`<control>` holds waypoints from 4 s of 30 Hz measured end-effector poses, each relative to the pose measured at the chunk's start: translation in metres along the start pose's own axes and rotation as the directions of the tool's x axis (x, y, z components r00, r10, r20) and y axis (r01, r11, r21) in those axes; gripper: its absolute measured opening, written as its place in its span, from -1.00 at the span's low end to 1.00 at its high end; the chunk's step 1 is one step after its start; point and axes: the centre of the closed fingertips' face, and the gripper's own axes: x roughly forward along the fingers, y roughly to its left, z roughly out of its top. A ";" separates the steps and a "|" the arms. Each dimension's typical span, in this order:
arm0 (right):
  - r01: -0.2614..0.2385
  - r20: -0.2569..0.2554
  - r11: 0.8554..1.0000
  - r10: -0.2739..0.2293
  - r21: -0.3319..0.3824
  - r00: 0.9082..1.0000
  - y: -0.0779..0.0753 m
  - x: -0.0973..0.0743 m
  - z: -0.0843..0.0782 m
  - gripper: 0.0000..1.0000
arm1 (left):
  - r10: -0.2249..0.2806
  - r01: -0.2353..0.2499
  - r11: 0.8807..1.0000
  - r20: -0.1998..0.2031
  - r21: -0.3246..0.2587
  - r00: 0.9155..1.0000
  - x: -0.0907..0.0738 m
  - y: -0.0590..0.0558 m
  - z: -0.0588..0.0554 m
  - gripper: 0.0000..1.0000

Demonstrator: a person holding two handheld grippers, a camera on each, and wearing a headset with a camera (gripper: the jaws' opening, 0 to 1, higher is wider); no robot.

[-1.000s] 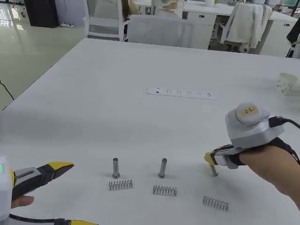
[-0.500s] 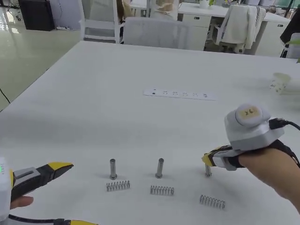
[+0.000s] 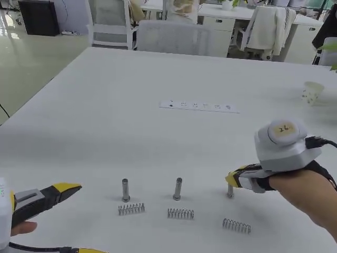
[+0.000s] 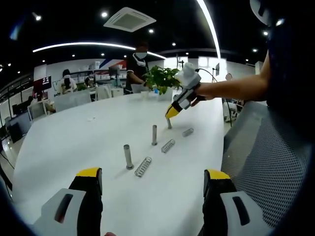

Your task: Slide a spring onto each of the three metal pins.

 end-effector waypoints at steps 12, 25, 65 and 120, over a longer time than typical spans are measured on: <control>-0.028 0.036 1.000 0.027 0.011 0.999 0.004 0.005 0.004 -0.90 | 0.004 -0.004 1.000 -0.003 0.001 1.000 -0.003 0.000 0.000 0.62; -0.031 0.027 1.000 0.031 -0.001 0.999 0.006 0.000 -0.001 -0.89 | -0.004 0.004 1.000 -0.005 -0.001 1.000 -0.001 -0.003 -0.001 0.62; -0.019 0.026 0.999 0.020 -0.046 0.999 0.002 -0.014 -0.008 -0.69 | -0.011 0.011 1.000 -0.002 0.000 1.000 0.003 -0.005 0.000 0.62; -0.219 -0.185 0.951 0.179 -0.220 0.966 0.042 -0.034 -0.081 -0.68 | -0.011 0.011 1.000 -0.005 -0.002 1.000 0.000 -0.010 -0.002 0.61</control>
